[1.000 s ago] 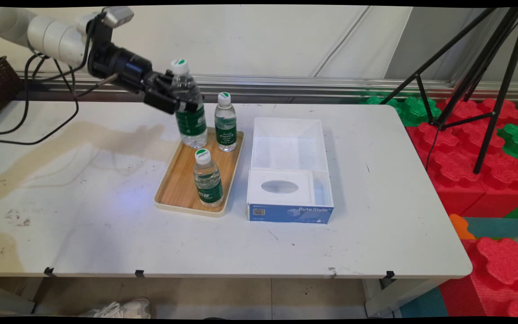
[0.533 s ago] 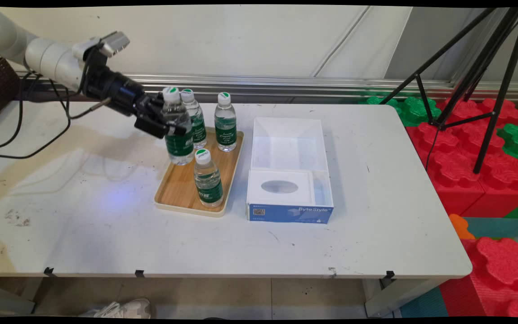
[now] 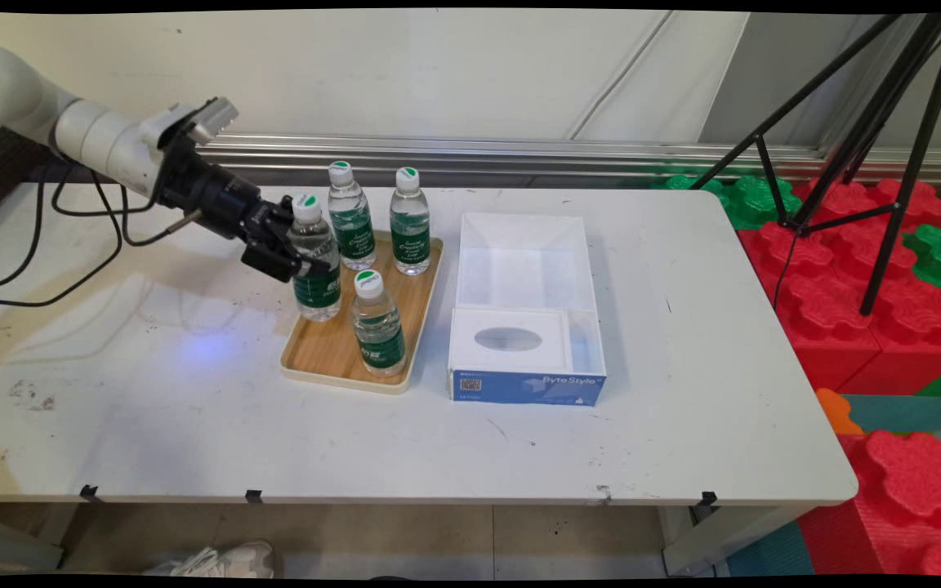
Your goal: Place the picked object on the tray
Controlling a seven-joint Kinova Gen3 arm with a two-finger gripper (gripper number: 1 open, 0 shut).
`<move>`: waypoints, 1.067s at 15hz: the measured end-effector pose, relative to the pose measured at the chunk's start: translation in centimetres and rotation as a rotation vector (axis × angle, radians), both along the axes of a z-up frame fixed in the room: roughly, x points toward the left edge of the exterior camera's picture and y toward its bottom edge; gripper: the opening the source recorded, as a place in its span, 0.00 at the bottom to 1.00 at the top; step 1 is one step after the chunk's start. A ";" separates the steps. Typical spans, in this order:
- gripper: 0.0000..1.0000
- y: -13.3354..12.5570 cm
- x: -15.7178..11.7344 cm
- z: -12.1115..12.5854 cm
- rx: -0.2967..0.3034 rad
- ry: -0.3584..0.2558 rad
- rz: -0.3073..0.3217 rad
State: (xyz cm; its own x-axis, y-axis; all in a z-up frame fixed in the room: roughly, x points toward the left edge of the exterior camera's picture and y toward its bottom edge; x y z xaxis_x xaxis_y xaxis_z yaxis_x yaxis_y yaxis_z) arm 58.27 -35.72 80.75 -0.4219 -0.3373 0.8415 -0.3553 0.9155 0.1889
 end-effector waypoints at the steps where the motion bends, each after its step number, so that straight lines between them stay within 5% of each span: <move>1: 0.00 -0.1 0.0 -0.4 -0.002 -0.005 -0.001; 16: 0.00 -1.1 0.1 -3.8 -0.024 -0.046 -0.001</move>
State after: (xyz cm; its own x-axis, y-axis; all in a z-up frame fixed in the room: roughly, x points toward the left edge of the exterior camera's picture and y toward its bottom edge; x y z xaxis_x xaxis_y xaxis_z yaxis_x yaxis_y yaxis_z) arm 58.37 -36.78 76.92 -0.4604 -0.3171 0.8292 -0.3620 0.9199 0.1508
